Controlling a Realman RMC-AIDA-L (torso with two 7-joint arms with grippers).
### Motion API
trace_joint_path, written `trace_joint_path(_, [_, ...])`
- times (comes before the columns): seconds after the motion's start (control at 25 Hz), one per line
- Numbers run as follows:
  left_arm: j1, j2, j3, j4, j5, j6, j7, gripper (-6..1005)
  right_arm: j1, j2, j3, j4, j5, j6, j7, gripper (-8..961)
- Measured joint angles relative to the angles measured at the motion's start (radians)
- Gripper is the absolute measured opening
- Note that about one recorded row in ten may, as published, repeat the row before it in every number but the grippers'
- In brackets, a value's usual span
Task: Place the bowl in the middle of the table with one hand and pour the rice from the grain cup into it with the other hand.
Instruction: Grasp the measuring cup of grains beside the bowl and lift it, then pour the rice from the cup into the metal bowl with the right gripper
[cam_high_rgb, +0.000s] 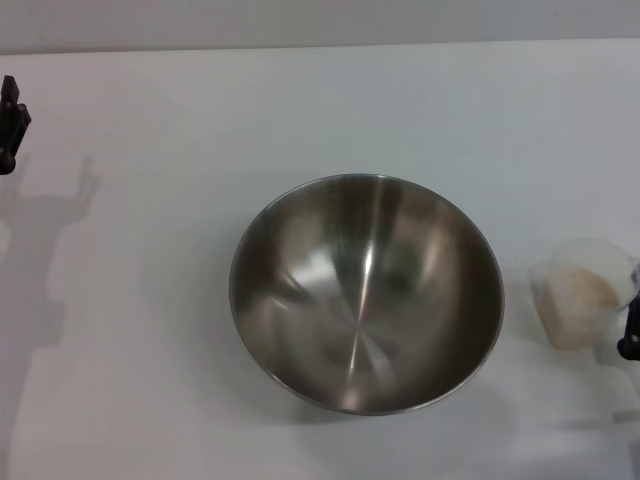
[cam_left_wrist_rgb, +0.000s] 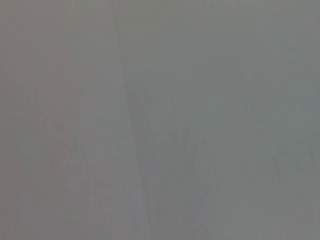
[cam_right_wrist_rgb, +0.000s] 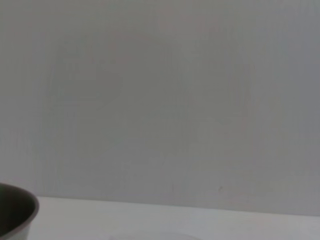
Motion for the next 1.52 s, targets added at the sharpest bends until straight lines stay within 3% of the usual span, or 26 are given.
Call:
trace_joint_path(0.32, [0.009,0.0,0.015,-0.006,0.0,0.001,0.0,827,-0.01,-0.001,0.0,-0.001,-0.006,-0.062,-0.001,15])
trace_joint_path(0.72, [0.016,0.0,0.019,-0.01,-0.006,0.005,0.0,827,-0.019,-0.003,-0.008,0.0,-0.04,-0.336,-0.098,14])
trace_joint_path(0.96, [0.016,0.0,0.032,-0.013,-0.007,0.007,0.0,827,0.077,-0.003,-0.006,0.004,-0.088,-0.417,-0.279,14])
trace_joint_path(1.2, [0.024,0.0,0.044,-0.026,-0.008,0.009,0.0,827,0.187,-0.006,-0.01,-0.007,-0.11,-0.372,-0.368,14])
trace_joint_path(1.52, [0.035,0.0,0.044,-0.037,-0.011,0.011,0.0,827,0.226,-0.002,-0.003,0.017,-0.177,-0.3,-0.7,14])
